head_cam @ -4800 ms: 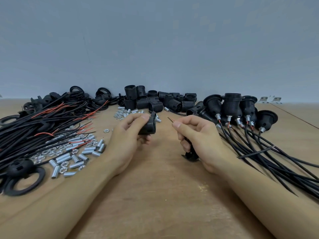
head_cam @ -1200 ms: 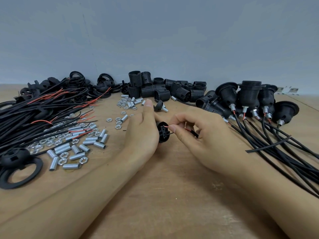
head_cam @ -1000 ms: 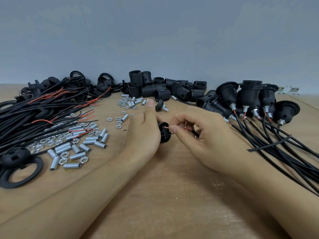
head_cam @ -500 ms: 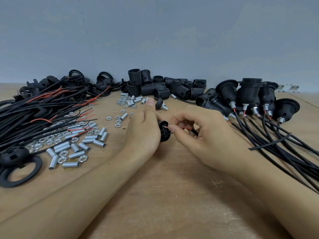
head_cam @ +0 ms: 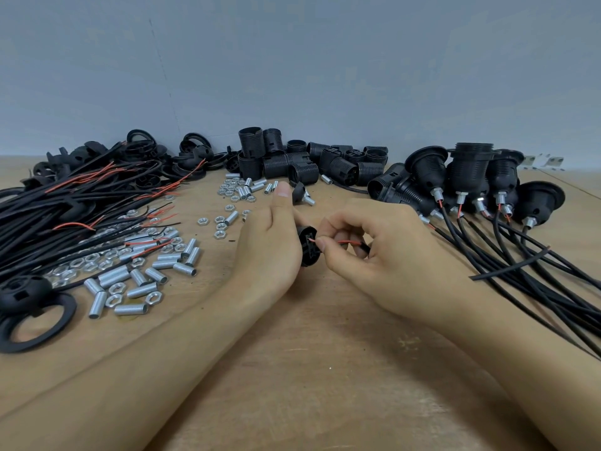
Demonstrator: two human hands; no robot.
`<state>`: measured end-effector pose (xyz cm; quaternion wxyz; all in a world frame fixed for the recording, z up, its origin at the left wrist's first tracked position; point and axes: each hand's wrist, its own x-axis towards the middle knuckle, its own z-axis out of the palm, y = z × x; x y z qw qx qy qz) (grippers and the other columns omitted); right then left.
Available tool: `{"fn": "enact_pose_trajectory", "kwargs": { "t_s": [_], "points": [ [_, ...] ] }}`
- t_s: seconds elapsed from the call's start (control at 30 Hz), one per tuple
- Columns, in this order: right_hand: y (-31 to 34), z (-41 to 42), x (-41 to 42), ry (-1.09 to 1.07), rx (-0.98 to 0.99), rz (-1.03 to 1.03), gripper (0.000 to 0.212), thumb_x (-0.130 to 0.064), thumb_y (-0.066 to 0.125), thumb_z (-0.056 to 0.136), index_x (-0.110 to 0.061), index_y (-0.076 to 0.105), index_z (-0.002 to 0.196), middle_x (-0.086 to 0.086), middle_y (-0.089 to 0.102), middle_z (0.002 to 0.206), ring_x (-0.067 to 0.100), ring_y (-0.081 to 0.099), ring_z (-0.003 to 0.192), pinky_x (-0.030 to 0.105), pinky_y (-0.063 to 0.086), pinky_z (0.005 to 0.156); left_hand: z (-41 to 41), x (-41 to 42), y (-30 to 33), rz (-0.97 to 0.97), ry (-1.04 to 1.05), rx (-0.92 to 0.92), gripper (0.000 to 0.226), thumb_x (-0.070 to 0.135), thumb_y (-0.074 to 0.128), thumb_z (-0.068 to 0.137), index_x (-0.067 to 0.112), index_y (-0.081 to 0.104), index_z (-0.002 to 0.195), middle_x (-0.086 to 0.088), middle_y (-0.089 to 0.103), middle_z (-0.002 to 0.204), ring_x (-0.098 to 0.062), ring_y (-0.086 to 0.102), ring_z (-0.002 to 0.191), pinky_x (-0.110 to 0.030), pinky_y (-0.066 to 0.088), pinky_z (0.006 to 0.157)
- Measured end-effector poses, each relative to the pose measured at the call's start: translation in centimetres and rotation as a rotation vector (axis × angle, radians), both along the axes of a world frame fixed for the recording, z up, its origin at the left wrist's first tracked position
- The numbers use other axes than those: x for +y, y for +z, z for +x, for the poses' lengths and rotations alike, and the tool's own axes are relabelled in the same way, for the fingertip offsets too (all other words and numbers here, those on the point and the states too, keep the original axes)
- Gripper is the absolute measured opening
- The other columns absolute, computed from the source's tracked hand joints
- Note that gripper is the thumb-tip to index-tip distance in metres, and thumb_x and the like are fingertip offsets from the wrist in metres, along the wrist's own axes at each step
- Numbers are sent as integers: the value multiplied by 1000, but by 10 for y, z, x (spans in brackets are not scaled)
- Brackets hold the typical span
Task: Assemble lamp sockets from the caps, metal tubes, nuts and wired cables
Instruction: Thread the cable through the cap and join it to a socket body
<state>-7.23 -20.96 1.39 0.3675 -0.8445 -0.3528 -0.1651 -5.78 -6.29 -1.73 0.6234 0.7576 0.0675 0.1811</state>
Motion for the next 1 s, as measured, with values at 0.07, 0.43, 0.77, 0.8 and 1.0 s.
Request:
{"fn": "enact_pose_trajectory", "kwargs": {
  "t_s": [0.07, 0.43, 0.77, 0.8, 1.0],
  "points": [
    [0, 0, 0, 0, 13, 7, 9, -4, 69, 84, -11, 69, 77, -3, 63, 69, 11, 52, 67, 14, 39, 59, 0, 0, 0, 0, -3, -3, 69, 52, 27, 104, 21, 62, 54, 6, 58, 49, -17, 58, 60, -51, 55, 78],
    [-4, -1, 0, 26, 182, 38, 11, -10, 67, 88, -15, 69, 78, 4, 61, 68, 9, 46, 58, 24, 43, 58, -6, 4, 1, 366, 41, -236, 65, 39, 27, 108, 6, 49, 56, -1, 48, 46, -15, 46, 50, -28, 34, 51],
    [-2, 2, 1, 70, 452, 150, 17, -11, 63, 93, -7, 69, 77, -8, 50, 55, 2, 35, 44, 13, 30, 44, 0, 7, -4, 231, 2, -178, 65, 41, 28, 108, 13, 66, 64, 9, 60, 52, -2, 54, 55, -17, 38, 55],
    [-2, 3, 0, 73, 461, 156, 18, -11, 63, 93, -5, 68, 77, -11, 47, 52, 2, 33, 42, 12, 28, 43, 0, 7, -4, 237, 0, -182, 65, 41, 28, 108, 13, 66, 64, 8, 61, 53, -2, 54, 55, -16, 37, 54],
    [0, 4, -2, 82, 583, 149, 19, -10, 61, 94, 0, 67, 80, -13, 40, 47, 3, 28, 38, 11, 25, 39, -4, 7, -2, 309, -31, -248, 66, 36, 29, 109, 24, 59, 51, 16, 53, 44, -2, 50, 49, -14, 31, 51]
  ]
}}
